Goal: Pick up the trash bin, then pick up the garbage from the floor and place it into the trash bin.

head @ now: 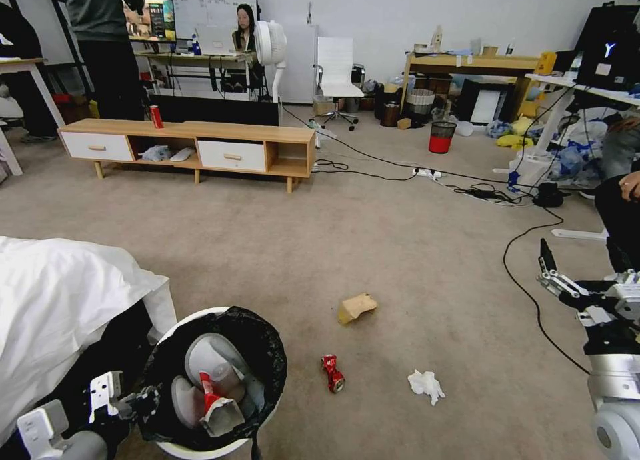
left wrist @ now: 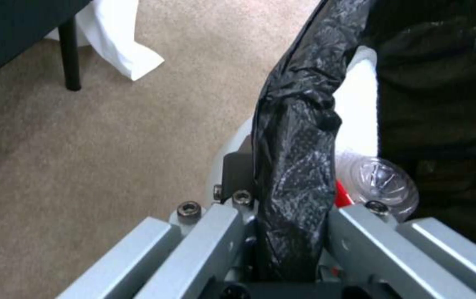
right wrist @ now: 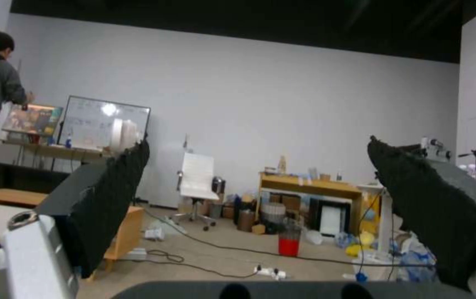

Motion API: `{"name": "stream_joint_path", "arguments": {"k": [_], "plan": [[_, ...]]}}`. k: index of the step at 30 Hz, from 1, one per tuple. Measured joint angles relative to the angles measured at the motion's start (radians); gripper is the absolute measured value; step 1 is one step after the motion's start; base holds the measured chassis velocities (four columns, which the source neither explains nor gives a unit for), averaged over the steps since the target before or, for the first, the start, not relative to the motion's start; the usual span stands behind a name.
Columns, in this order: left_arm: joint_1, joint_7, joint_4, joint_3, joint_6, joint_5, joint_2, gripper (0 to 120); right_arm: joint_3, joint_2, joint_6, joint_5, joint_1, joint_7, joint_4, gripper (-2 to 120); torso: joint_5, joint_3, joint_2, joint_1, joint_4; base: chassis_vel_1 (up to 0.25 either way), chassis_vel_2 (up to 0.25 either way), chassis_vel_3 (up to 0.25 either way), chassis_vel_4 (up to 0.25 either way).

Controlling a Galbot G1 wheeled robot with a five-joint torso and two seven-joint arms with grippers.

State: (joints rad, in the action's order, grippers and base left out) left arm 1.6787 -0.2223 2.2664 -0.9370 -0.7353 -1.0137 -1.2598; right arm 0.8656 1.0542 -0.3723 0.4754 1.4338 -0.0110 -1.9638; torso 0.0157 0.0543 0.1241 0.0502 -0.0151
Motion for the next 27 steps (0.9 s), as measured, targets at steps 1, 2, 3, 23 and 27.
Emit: {"name": "stream_joint_path", "arguments": {"k": [1, 2, 3, 23, 27], "plan": [[0.0, 0.0, 0.0, 0.0, 0.0, 0.0, 0.0, 1, -0.001, 0.0, 0.0, -0.001, -0.001, 0.0, 0.001, 100, 0.0, 0.0, 0.0, 0.0, 0.0001, -0.048, 0.053, 0.051, -0.051], [0.0, 0.0, 0.0, 0.0, 0.0, 0.0, 0.0, 1, -0.001, 0.0, 0.0, -0.001, -0.001, 0.0, 0.001, 100, 0.0, 0.0, 0.0, 0.0, 0.0001, -0.048, 0.053, 0.051, -0.051], [0.0, 0.0, 0.0, -0.001, 0.0, 0.0, 0.0, 1, -0.002, 0.001, 0.0, -0.002, -0.002, 0.0, 0.002, 100, 0.0001, 0.0, 0.0, 0.0, 0.0, -0.056, 0.048, 0.046, -0.044], [0.0, 0.002, 0.008, -0.006, 0.0, -0.001, -0.009, 1, -0.006, 0.037, -0.008, -0.027, 0.015, -0.002, -0.011, 100, 0.0003, 0.0, 0.0, 0.0, 0.0, -0.071, 0.071, 0.075, -0.076], [0.002, 0.003, 0.01, -0.008, 0.0, -0.001, -0.009, 1, -0.006, 0.034, -0.01, -0.027, 0.014, -0.002, -0.007, 100, -0.0001, 0.0, 0.0, 0.0, 0.0001, -0.056, 0.076, 0.078, -0.056]]}}
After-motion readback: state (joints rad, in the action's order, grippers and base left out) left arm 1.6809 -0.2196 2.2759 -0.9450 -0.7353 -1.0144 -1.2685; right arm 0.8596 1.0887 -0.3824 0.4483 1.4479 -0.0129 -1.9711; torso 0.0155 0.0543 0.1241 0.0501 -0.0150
